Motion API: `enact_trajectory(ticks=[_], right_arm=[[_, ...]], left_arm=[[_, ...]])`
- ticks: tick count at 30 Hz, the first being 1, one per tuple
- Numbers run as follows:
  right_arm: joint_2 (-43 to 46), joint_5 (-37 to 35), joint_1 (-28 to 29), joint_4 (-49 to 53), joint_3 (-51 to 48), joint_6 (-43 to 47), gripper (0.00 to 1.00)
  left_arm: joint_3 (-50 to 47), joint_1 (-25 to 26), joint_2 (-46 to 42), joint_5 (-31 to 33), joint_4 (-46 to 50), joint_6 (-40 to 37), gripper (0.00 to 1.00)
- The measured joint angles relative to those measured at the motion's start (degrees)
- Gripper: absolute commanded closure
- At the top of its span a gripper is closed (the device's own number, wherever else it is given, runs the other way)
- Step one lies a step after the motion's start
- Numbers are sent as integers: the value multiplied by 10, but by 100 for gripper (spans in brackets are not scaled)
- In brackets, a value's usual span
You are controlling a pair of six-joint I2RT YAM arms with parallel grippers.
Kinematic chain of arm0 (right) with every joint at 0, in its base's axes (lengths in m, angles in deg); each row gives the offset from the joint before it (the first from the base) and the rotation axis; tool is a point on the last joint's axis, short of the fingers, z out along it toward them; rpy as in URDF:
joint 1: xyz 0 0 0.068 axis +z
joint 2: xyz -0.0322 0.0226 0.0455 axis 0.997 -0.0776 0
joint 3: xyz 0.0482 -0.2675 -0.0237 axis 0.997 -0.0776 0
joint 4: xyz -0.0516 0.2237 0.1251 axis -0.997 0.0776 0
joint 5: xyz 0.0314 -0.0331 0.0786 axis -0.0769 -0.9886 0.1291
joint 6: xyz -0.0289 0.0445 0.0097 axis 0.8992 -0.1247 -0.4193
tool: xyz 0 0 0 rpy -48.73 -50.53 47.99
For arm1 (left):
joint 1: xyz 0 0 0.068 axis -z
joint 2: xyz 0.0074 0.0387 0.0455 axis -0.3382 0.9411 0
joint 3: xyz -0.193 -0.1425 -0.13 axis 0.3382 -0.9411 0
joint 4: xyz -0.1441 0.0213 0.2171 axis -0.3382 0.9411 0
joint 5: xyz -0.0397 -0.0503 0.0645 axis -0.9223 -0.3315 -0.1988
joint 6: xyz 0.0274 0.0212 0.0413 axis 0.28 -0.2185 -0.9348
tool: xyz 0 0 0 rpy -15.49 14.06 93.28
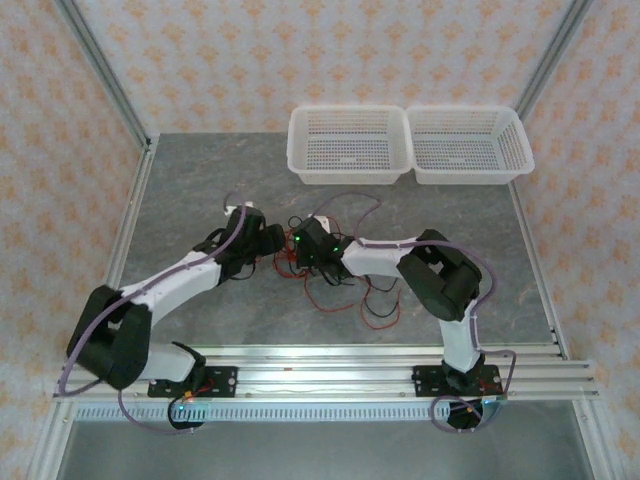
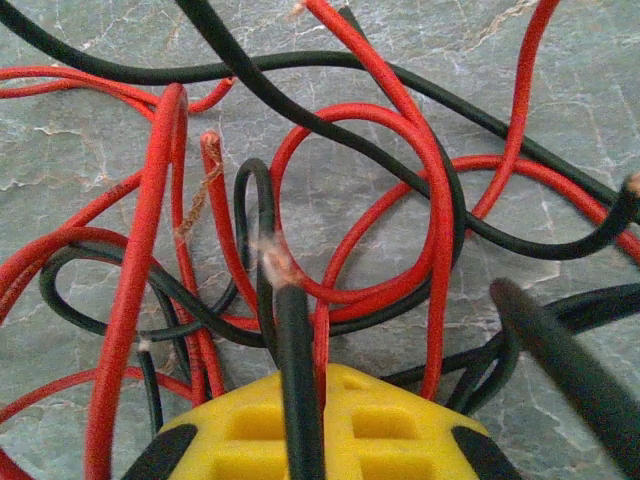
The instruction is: Untangle the cables
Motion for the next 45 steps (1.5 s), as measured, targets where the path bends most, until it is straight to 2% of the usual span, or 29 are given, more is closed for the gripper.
enact_trajectory(ticks=[10, 14, 16, 23, 29, 34, 37, 42, 45], right_arm=[[15, 17, -7, -17, -24, -33, 99], [20, 15, -10, -17, -30, -53, 66], [26, 7, -13, -14, -38, -62, 57], [44, 1, -31, -31, -64, -89, 48], [63, -20, -45, -37, -86, -102, 29], [92, -34, -64, -34, -120, -104, 28], [109, -35, -78, -34, -140, -103, 28], [126, -39, -100, -23, -154, -96, 28], [130, -42, -111, -14, -155, -83, 28]], left_arm=[[35, 26, 155, -15, -39, -7, 26], [54, 38, 178, 35, -26, 5, 26], [63, 44, 188, 59, -16, 12, 26], [76, 57, 200, 103, 1, 32, 24], [76, 55, 200, 111, 2, 38, 24], [75, 49, 197, 111, 2, 43, 23], [66, 30, 187, 115, 0, 42, 23], [32, -48, 159, 170, 29, 36, 23], [15, -75, 131, 190, 56, 36, 23]])
